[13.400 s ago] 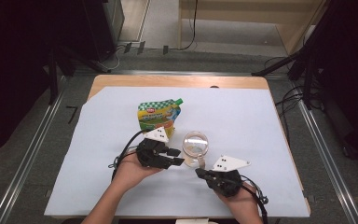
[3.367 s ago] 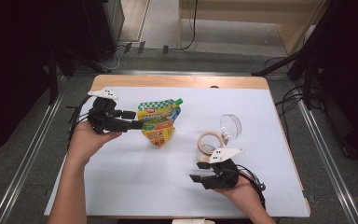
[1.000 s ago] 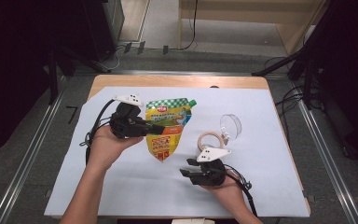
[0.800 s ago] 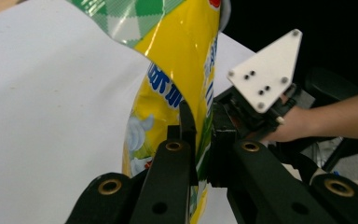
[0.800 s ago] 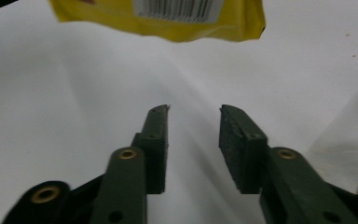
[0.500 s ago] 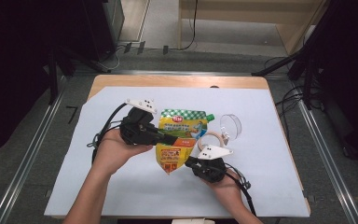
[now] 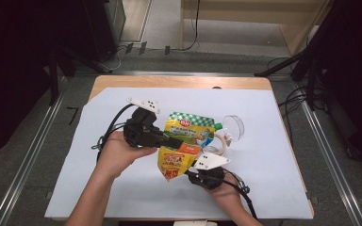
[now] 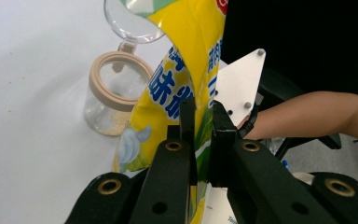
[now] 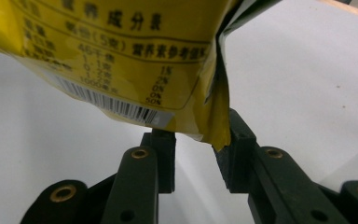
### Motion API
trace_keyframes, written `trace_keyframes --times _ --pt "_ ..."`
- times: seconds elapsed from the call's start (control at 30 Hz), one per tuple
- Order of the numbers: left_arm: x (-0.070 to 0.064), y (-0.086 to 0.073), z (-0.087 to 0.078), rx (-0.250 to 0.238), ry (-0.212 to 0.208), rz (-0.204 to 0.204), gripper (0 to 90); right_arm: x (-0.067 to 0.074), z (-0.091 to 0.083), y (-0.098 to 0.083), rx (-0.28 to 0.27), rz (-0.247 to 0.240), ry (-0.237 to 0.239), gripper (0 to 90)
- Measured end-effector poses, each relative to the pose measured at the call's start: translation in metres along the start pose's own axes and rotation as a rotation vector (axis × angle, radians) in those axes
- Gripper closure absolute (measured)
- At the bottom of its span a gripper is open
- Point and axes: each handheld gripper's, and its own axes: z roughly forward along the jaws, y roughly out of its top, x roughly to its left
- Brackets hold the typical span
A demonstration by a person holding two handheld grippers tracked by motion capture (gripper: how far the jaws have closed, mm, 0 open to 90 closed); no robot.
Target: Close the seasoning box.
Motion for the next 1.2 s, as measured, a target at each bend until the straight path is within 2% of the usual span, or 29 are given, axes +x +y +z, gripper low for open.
trace_keyframes --times 0.07,0.13,0.3,0.37,0.43,0.47,0.5,0.53,0.6,0.63,0.8,0.87,0.93,1.03,1.2 --pt "-0.005 0.002 -0.002 -0.014 0.016 0.011 89.0 0.0 0.0 0.0 -0.027 0.013 0.016 72.0" --pt "-0.009 0.003 -0.004 -0.021 0.018 0.015 89.1 0.0 -0.001 -0.001 -0.038 0.029 0.01 73.2" --pt "-0.015 0.005 -0.005 -0.038 -0.016 0.019 89.0 -0.004 0.003 -0.008 -0.015 0.064 -0.011 75.2" --pt "-0.015 0.005 -0.002 -0.027 -0.027 0.006 89.0 -0.003 0.001 -0.008 -0.045 0.081 -0.003 75.1" --pt "-0.012 0.005 0.001 -0.03 -0.039 -0.013 89.0 0.0 -0.003 -0.004 -0.103 0.052 0.022 75.2" --pt "-0.01 0.004 0.002 -0.034 -0.033 -0.024 88.9 0.004 -0.004 -0.002 -0.117 0.025 0.017 73.2" --pt "-0.007 0.004 0.002 -0.037 -0.028 -0.031 88.9 0.007 -0.005 -0.001 -0.109 0.004 0.008 73.4" --pt "-0.007 0.003 0.003 -0.039 -0.013 -0.037 88.8 0.009 -0.003 -0.001 -0.094 -0.009 0.02 74.1" --pt "-0.006 0.003 0.003 -0.031 0.042 -0.039 88.6 0.013 -0.001 -0.001 -0.075 -0.016 0.036 75.1" --pt "-0.005 0.003 0.003 -0.04 0.047 -0.052 88.2 0.018 0.0 0.0 -0.061 -0.015 0.046 76.2" --pt "0.0 0.002 0.005 -0.092 0.07 -0.077 84.6 0.024 -0.001 0.005 -0.056 -0.007 0.065 77.2" --pt "0.0 0.001 0.007 -0.089 0.098 -0.08 82.0 0.026 -0.001 0.008 -0.043 0.017 0.084 77.8" --pt "0.001 0.001 0.012 -0.078 0.119 -0.086 80.7 0.029 -0.001 0.008 -0.039 0.022 0.1 78.6" --pt "0.002 0.001 0.02 -0.068 0.118 -0.087 80.1 0.031 -0.001 0.009 -0.036 0.017 0.109 79.0" --pt "0.001 0.001 0.032 -0.049 0.151 -0.076 78.9 0.038 -0.002 0.011 -0.041 0.009 0.132 79.5"
